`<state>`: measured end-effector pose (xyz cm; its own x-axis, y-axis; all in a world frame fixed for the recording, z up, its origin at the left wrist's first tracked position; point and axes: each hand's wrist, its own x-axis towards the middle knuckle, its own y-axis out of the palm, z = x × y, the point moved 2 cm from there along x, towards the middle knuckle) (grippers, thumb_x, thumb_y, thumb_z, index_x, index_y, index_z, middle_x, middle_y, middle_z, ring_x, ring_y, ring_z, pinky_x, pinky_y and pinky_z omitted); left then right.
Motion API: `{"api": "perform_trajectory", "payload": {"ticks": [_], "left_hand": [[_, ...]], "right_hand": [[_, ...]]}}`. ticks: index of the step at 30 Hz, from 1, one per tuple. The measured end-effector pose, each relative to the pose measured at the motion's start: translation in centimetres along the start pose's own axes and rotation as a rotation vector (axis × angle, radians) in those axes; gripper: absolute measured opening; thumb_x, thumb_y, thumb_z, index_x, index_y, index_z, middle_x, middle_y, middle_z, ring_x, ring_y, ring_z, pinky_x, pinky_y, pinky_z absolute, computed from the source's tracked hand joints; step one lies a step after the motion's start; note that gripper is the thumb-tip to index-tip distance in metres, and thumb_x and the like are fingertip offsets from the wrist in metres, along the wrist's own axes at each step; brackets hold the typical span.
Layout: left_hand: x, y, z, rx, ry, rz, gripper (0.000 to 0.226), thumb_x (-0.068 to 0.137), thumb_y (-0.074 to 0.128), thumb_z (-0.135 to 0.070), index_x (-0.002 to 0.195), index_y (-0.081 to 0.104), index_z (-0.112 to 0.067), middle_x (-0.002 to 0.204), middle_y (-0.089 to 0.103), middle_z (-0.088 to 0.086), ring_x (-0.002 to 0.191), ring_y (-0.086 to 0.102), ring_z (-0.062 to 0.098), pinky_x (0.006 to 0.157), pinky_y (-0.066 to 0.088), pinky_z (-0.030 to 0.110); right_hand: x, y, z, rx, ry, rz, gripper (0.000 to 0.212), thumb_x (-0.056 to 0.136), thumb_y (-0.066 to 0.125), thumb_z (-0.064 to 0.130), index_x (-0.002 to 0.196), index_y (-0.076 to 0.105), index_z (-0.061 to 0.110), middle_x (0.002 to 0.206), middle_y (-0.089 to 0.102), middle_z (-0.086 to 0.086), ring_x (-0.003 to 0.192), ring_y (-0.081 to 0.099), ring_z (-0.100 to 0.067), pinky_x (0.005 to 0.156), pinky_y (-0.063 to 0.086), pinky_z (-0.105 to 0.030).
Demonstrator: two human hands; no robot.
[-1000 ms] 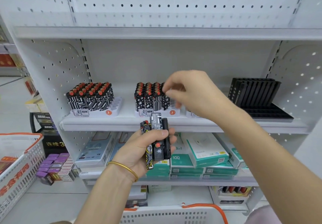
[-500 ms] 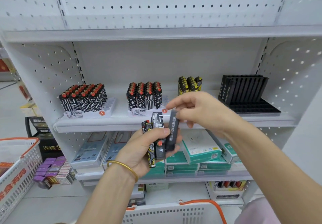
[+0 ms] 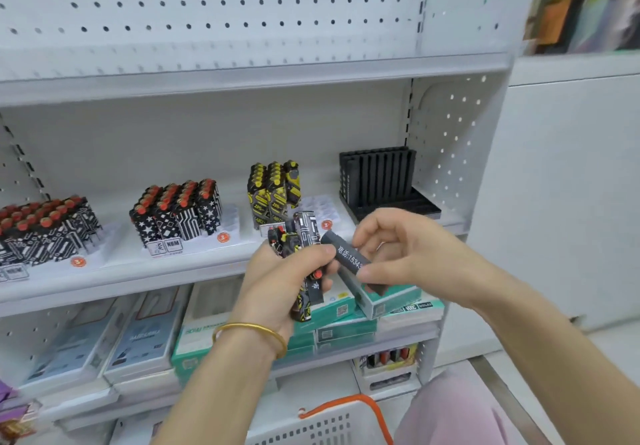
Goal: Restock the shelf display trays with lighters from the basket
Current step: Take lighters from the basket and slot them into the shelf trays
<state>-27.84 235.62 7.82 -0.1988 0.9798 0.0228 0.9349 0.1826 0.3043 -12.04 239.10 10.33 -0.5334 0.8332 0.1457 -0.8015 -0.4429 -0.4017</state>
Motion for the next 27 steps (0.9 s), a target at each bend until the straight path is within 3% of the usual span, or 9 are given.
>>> {"api": "perform_trajectory", "payload": {"ticks": [3,5,8,13,16,19,27], "left_hand": [[0.4,2.3,0.6,0.034,-0.002,0.033,0.008,0.080,0.064,0.004,0.085,0.060,-0.002,0.056,0.062,0.005,0.050,0.057,0.012,0.046,0.047,0.023],[0.8,3.6,0.9,0.040,-0.017,0.053,0.011,0.080,0.064,0.002,0.090,0.060,0.000,0.057,0.061,0.006,0.049,0.056,0.013,0.046,0.047,0.023],[1.4,4.9,1.2,0.059,-0.041,0.074,0.018,0.080,0.066,-0.001,0.096,0.060,0.005,0.060,0.061,0.009,0.050,0.056,0.016,0.047,0.048,0.023],[2.4,5.4,1.2,-0.020,-0.093,0.080,0.005,0.081,0.065,-0.001,0.081,0.059,-0.001,0.059,0.059,0.009,0.049,0.055,0.015,0.049,0.050,0.023],[2.6,5.4,1.2,-0.039,-0.108,0.087,0.005,0.080,0.065,-0.002,0.078,0.061,-0.003,0.059,0.062,0.009,0.051,0.058,0.016,0.053,0.055,0.025],[2.6,5.2,1.1,-0.034,-0.121,0.096,0.004,0.079,0.066,-0.003,0.078,0.062,-0.004,0.062,0.064,0.010,0.054,0.062,0.016,0.057,0.056,0.028],[2.1,4.2,0.8,-0.050,-0.131,0.133,0.025,0.060,0.069,-0.010,0.083,0.060,-0.005,0.065,0.064,0.007,0.057,0.065,0.014,0.056,0.058,0.028]], "right_hand": [[-0.5,-1.1,-1.2,-0.055,-0.041,0.019,0.058,0.077,0.069,-0.002,0.118,0.054,0.035,0.091,0.060,-0.006,0.063,0.063,-0.014,0.063,0.053,-0.028],[-0.7,-2.0,-1.9,-0.049,-0.049,0.007,0.067,0.077,0.070,-0.001,0.123,0.051,0.044,0.092,0.058,-0.005,0.067,0.064,-0.022,0.067,0.052,-0.036],[-0.8,-3.7,-2.4,-0.017,-0.049,-0.074,0.053,0.078,0.070,0.002,0.117,0.057,0.037,0.087,0.058,-0.010,0.067,0.067,-0.021,0.062,0.054,-0.031],[1.5,-7.3,-1.0,-0.125,-0.126,-0.470,0.027,0.085,0.065,0.010,0.108,0.056,0.022,0.068,0.060,-0.002,0.053,0.058,-0.005,0.049,0.047,-0.016],[5.0,-7.7,-0.8,-0.256,-0.162,-0.604,0.021,0.086,0.064,0.013,0.106,0.055,0.016,0.074,0.063,-0.004,0.062,0.064,-0.011,0.055,0.055,-0.025],[8.1,-6.6,-1.4,-0.394,-0.183,-0.645,0.020,0.084,0.064,0.014,0.101,0.054,0.013,0.078,0.063,-0.006,0.075,0.064,-0.027,0.069,0.055,-0.045],[9.4,-4.4,-1.0,-0.691,-0.249,-0.634,0.023,0.089,0.061,0.016,0.104,0.050,0.002,0.083,0.061,-0.013,0.078,0.057,-0.032,0.070,0.049,-0.041]]}}
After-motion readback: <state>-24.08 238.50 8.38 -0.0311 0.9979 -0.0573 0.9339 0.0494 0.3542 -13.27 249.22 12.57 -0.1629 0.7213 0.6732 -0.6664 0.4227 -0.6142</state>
